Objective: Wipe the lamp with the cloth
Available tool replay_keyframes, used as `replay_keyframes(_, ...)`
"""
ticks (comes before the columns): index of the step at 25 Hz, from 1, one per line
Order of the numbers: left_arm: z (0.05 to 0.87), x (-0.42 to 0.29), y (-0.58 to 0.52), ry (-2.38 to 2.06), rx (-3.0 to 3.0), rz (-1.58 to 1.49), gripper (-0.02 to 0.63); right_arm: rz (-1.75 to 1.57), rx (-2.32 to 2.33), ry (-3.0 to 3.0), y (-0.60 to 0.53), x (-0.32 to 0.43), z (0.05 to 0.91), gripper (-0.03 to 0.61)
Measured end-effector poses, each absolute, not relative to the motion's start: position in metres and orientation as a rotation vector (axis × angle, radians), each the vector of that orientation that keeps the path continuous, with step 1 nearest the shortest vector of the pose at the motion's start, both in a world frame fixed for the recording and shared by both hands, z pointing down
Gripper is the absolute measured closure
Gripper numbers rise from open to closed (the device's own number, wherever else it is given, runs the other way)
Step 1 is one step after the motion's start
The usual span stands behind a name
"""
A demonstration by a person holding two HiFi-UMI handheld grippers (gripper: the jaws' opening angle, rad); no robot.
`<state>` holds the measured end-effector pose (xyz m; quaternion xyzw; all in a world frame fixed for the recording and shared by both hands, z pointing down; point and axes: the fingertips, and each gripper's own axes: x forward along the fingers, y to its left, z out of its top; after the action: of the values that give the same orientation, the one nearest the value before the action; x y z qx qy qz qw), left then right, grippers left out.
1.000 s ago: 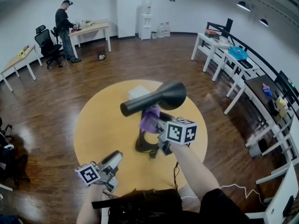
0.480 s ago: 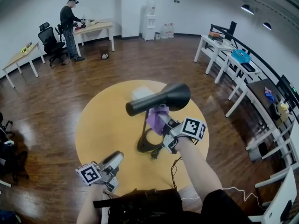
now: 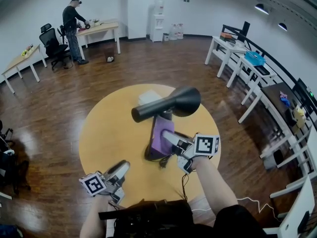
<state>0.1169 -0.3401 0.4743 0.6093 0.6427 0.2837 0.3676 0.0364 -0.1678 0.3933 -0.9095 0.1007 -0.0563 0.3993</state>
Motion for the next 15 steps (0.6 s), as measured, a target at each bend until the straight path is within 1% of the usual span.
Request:
replay_keyframes(3, 0.474, 0.116, -0.340, 1.655, 1.557, 0.729, 0.439, -0.174, -2.317, 0.434, -0.205, 0.055, 0.376, 0.479)
replay_keyframes(8, 0.465, 0.115, -0.342, 1.658, 1.551, 0.694, 0.439, -0.117, -2.154, 0.342, -0.198, 0.077, 0.368, 0.480)
replay_keyframes(15, 0.467, 0.123, -0.363, 1.623, 1.587, 0.682, 0.439, -0.112, -2.362, 0.354, -0.208, 0.090, 0.351, 0.479)
